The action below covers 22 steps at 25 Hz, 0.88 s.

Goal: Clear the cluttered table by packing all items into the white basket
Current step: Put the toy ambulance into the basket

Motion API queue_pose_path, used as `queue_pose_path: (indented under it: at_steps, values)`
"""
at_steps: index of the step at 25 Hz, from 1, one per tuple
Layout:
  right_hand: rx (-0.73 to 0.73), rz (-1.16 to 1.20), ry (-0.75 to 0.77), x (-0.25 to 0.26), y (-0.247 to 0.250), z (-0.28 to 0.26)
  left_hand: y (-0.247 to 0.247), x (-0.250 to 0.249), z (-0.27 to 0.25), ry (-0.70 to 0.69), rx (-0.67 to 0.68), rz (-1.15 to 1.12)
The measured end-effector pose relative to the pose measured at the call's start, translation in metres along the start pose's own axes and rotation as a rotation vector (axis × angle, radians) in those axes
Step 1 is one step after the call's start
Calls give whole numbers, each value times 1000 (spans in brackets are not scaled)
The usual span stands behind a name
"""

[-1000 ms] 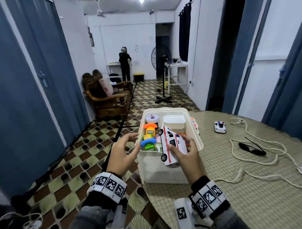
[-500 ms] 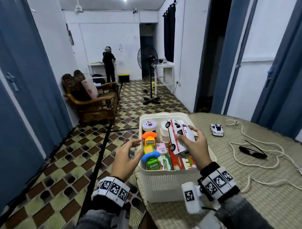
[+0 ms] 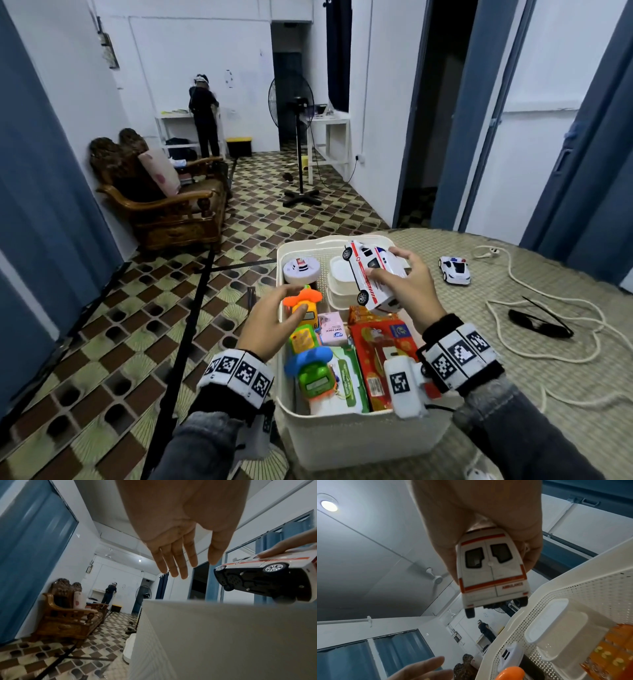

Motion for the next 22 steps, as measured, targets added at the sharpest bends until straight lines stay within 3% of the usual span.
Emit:
queue_pose_path:
  at_steps: [9, 16, 22]
  values:
    - [-18, -128, -84, -21, 0, 38, 17, 24, 80, -50, 184, 16]
    - [-210, -114, -228, -44, -11, 67, 0, 38, 198, -230, 463, 9]
    - [-401, -146, -321, -44, -40, 54, -27, 51, 250, -386, 709, -96]
Point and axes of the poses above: each hand's wrist, its own z-axis towards the middle knuckle, its own y-axis out of the back of the hand, x = y × z, the point moved 2 cm from there along z, towards the middle knuckle, and after that the axes turned 9 degrees about -z, right-handed, at the moved point
